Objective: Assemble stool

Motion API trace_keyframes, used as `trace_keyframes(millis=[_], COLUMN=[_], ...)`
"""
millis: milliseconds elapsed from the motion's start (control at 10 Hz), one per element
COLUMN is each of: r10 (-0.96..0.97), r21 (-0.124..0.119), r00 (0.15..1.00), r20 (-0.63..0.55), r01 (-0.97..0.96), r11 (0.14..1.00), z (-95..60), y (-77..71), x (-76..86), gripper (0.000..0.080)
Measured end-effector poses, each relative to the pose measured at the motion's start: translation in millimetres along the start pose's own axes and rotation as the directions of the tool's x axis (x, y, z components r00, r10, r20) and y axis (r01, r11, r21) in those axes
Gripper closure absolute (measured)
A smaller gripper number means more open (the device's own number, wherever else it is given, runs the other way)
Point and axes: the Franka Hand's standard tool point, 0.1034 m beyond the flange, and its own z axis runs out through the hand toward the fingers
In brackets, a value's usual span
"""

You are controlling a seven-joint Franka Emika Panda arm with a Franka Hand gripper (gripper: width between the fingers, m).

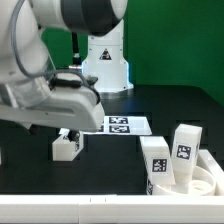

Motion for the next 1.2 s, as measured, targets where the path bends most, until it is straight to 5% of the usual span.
trace_keyframes(millis=[100, 600, 900, 1200], r10=[-0.028, -0.075, -0.052, 0.077], r21=[-0.054, -0.028, -0.034, -0.033], r00=[0.999, 0.929, 0.939, 0.91], r20=[0.021, 0.363, 0.34, 0.408], r01=[0.029, 0.091, 0.068, -0.07], r11=[0.998, 0.995, 0.997, 0.997], z=[9.7, 20.6, 21.6, 47.5], y=[-8.5, 2.1, 3.6, 9.5], x=[-2.1, -11.8, -5.5, -8.7], gripper=[0.015, 0.015, 0.015, 0.015])
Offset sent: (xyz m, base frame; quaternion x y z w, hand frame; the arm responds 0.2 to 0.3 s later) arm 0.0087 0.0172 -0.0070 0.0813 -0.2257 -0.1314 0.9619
